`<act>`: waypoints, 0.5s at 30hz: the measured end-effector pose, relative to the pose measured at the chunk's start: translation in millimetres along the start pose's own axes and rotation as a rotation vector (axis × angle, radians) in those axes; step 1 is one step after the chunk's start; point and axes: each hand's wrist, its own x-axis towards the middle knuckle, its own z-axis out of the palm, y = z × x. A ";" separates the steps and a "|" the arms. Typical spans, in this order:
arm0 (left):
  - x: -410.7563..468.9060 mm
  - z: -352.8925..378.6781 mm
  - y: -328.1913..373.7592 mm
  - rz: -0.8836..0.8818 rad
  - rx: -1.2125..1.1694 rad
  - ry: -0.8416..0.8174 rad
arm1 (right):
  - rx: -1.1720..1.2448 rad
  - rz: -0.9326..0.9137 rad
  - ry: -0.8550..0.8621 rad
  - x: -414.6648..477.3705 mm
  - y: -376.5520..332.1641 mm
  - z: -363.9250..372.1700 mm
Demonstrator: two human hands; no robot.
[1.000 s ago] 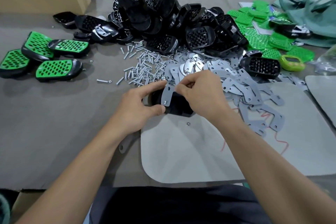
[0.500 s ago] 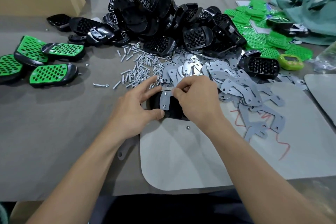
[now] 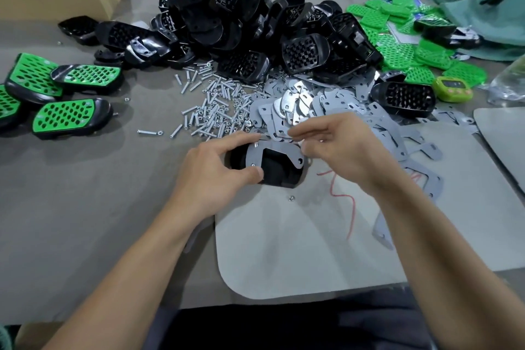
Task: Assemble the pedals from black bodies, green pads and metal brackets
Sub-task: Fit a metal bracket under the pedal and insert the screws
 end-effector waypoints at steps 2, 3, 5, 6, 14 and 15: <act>0.3 0.2 0.7 -0.008 -0.014 0.003 | -0.007 0.000 -0.067 -5.6 5.6 -8.2; 0.1 0.2 0.9 -0.010 -0.022 0.005 | -0.010 0.009 -0.085 -7.3 8.2 -8.6; 0.4 0.5 1.1 -0.012 -0.038 0.008 | 0.014 0.033 -0.076 -8.3 11.9 -7.1; 0.5 0.7 1.3 -0.013 -0.042 0.007 | 0.030 0.043 -0.064 -8.6 12.9 -6.2; -1.4 -1.6 3.5 -0.020 -0.051 -0.003 | 0.027 0.050 -0.037 -10.6 8.9 -1.2; -1.4 -2.7 3.4 -0.026 -0.051 -0.003 | 0.038 0.050 -0.054 -10.2 8.7 -1.6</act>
